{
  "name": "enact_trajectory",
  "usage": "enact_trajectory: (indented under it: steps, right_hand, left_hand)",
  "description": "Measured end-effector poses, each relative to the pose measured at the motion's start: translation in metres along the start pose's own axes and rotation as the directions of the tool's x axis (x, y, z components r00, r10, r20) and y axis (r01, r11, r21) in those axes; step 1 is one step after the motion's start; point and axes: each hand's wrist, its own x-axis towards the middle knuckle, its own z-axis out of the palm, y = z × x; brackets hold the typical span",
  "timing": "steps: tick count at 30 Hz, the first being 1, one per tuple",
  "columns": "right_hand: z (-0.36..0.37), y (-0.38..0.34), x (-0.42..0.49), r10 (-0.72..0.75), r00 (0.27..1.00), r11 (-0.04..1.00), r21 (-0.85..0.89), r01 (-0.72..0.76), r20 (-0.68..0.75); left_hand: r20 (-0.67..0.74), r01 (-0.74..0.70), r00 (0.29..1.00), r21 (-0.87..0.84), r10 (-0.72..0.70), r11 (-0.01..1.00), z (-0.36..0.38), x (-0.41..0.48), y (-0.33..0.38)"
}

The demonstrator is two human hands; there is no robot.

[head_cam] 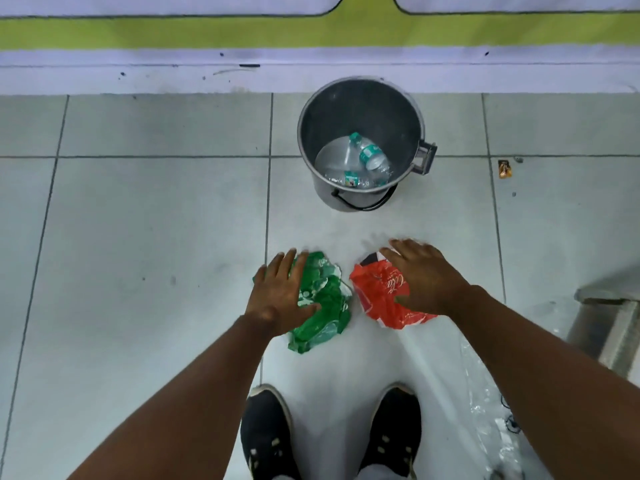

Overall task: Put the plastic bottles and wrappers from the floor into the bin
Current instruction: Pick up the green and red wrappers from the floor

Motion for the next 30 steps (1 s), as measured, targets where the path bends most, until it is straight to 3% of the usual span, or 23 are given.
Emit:
enact_trajectory:
  steps: [5,12,18,24,30]
  right_hand:
    - [0.061,0.015,0.022,0.172,0.979,0.985,-0.018,-0.171,0.114]
    - [0.117,0.025,0.056,0.119,0.981,0.979,-0.184,-0.09,0.155]
    - [0.136,0.031,0.06,0.076,0.996,0.964,-0.259,-0.061,0.051]
    - [0.136,0.017,0.038,0.082,0.996,0.987,-0.138,-0.078,0.027]
    - [0.063,-0.002,0.009,0.182,0.96,0.969,0.207,-0.138,-0.211]
  left_hand:
    - [0.069,0.038,0.997,0.092,-0.044,0.995,0.059,0.009,-0.008]
    - [0.163,0.047,0.984,0.186,-0.078,0.981,0.111,0.045,-0.007]
    - [0.205,0.004,0.978,0.205,-0.047,0.979,0.118,0.06,-0.007]
    - [0.139,0.012,0.99,0.091,-0.024,0.996,0.099,0.057,-0.005]
    - [-0.189,-0.059,0.981,-0.11,0.038,0.992,0.007,0.033,0.009]
